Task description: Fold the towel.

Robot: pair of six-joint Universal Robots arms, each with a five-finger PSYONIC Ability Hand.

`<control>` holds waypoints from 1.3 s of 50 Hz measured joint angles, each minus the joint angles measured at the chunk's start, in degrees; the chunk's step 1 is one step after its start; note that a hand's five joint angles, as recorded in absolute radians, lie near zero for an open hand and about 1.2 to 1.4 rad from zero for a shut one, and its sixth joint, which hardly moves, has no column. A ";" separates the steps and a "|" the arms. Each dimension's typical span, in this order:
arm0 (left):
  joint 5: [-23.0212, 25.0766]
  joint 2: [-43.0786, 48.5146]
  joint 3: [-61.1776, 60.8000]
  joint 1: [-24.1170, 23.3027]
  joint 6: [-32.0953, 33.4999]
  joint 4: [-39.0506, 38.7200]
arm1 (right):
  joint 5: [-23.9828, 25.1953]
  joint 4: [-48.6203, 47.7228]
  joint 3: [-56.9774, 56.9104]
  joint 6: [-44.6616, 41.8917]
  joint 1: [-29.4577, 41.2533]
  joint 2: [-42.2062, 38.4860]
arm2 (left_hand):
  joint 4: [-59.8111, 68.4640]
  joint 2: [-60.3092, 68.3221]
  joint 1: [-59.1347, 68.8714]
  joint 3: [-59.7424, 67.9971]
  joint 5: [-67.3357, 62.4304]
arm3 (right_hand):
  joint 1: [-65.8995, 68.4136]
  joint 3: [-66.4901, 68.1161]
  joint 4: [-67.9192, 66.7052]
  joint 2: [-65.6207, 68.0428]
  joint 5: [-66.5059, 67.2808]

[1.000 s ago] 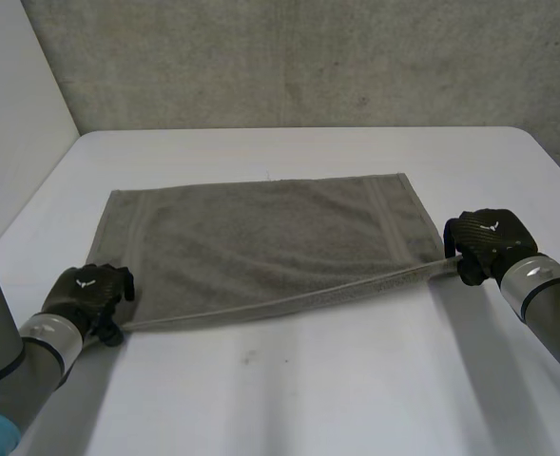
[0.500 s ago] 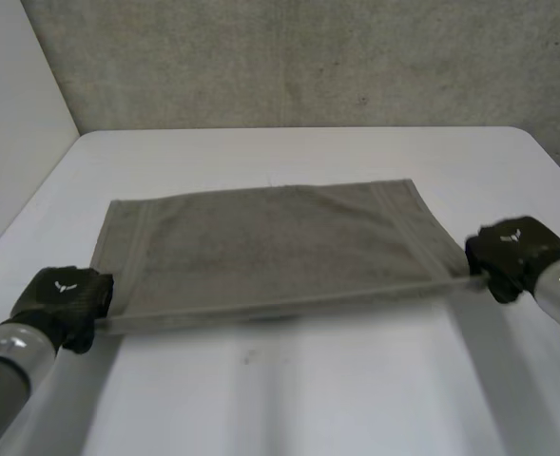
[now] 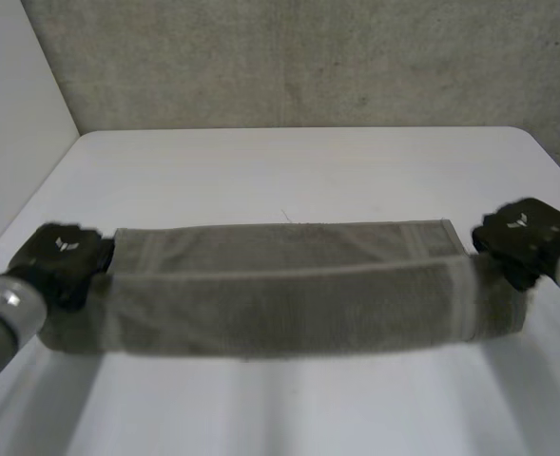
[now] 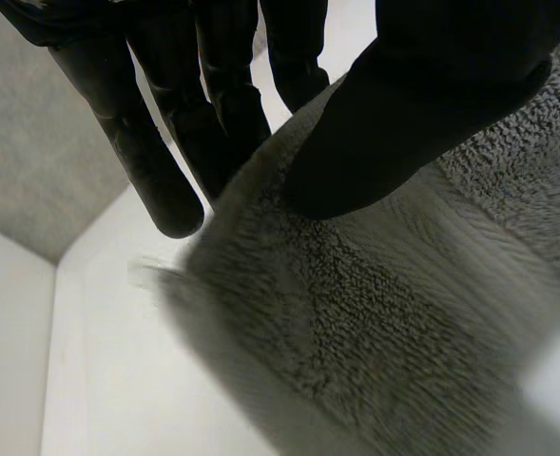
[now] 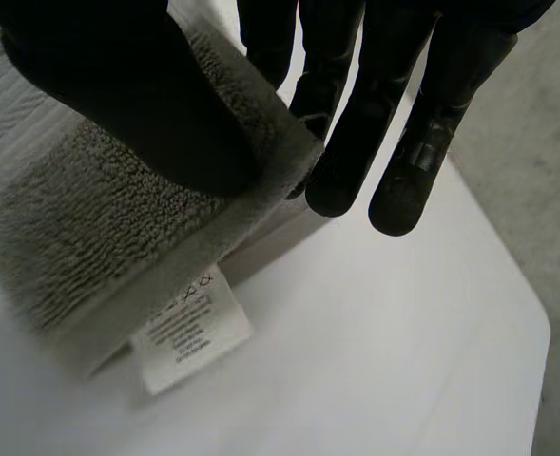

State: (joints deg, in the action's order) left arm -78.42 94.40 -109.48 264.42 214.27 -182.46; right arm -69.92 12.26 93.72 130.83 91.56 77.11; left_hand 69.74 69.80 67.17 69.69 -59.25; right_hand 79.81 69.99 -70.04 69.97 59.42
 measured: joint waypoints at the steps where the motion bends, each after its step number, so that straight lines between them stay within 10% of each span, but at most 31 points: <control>1: 0.20 4.07 3.34 -0.70 -0.09 -1.82 | -1.25 -2.94 -2.98 1.96 1.84 -3.92 | 0.00 0.00 0.00 0.00 0.00 | 0.00 0.00 0.00 0.00 0.00; 17: -4.07 38.28 41.75 -5.22 -3.20 -4.59 | -10.37 -22.25 -30.53 8.65 9.83 -31.91 | 0.00 0.01 0.00 0.01 -0.02 | -0.35 -0.40 0.32 -0.41 -0.05; 19: -4.44 40.06 43.88 -5.24 -4.46 -4.51 | -10.75 -23.78 -31.99 8.74 9.99 -33.35 | -0.23 -0.94 -0.81 -0.96 0.20 | -7.75 -7.64 7.75 -7.51 -5.10; 21: -4.77 42.16 46.11 -5.28 -7.13 -4.43 | -11.84 -25.90 -33.89 8.66 10.44 -35.56 | -23.43 -23.53 -23.27 -23.18 20.67 | -42.37 -40.35 40.42 -40.64 -37.11; 24: -4.78 42.72 46.45 -5.36 -9.24 -4.42 | -13.02 -26.62 -34.28 8.50 11.06 -36.44 | -51.47 -51.45 -48.51 -51.38 50.67 | -61.66 -53.50 53.45 -53.50 -52.26; 44: -4.12 21.29 22.70 -5.71 -15.44 -7.04 | -16.41 -23.11 -9.64 16.42 11.64 -16.49 | -60.02 -60.28 -57.28 -59.97 57.47 | -69.29 -60.40 59.81 -60.16 -57.17; 65: -4.04 9.17 0.74 -5.74 -24.36 -18.30 | -8.24 -21.84 1.11 16.96 4.57 -16.33 | -60.07 -60.31 -57.28 -59.98 57.48 | -40.03 -35.22 35.51 -35.26 -35.30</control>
State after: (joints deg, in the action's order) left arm -82.46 103.57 -108.74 258.68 189.91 -200.76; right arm -78.16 -9.58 94.83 147.79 96.13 60.78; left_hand 9.66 9.49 9.89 9.71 -1.77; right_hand 39.78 34.77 -34.53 34.71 24.12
